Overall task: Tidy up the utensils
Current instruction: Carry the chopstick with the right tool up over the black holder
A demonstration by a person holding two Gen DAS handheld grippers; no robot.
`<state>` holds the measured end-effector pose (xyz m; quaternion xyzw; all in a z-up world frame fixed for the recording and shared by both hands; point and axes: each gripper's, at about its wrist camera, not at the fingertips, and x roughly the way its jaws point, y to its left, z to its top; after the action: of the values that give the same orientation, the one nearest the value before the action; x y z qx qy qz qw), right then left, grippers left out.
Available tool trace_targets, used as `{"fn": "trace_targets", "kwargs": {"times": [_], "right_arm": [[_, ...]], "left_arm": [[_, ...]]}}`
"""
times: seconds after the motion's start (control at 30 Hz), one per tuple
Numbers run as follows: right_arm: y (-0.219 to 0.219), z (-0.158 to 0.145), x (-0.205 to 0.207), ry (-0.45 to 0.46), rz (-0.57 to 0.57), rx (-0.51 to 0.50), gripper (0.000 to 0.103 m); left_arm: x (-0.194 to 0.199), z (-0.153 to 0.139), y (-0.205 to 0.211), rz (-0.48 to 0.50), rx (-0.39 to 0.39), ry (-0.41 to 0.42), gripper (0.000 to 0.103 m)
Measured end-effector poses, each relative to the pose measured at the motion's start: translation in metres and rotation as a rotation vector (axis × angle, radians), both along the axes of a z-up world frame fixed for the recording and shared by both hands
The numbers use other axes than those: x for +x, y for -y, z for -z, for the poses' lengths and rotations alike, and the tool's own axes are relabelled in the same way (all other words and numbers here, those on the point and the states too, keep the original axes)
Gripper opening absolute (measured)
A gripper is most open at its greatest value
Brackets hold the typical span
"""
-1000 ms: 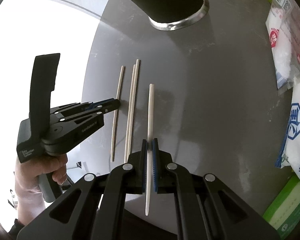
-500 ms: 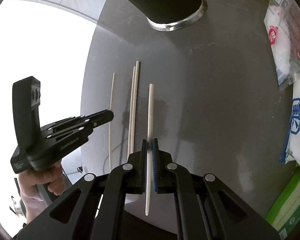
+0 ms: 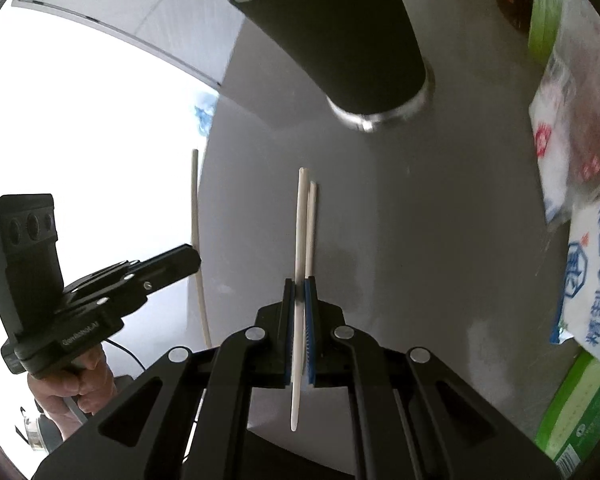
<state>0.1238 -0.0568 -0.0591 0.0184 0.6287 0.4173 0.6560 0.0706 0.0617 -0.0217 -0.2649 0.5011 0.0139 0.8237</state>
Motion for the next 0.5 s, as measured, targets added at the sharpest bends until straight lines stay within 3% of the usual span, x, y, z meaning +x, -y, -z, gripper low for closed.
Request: {"fn": "trace_targets", "kwargs": {"times": [0.17,0.33,0.5], "right_arm": [[0.001,-0.028,-0.002,0.069,0.031,0.023,0.006],[0.002,-0.051,0.001,0.093,0.065,0.065,0.006],[0.004,-0.09,0.013,0.175,0.107,0.145,0.006]], "left_arm": [[0.002,-0.021,-0.011,0.0,0.004,0.091,0.003],[0.012,-0.041,-0.013,0.06,0.032,0.176,0.003],[0.022,-0.066,-0.019,0.096,0.059,0.276,0.003]]}}
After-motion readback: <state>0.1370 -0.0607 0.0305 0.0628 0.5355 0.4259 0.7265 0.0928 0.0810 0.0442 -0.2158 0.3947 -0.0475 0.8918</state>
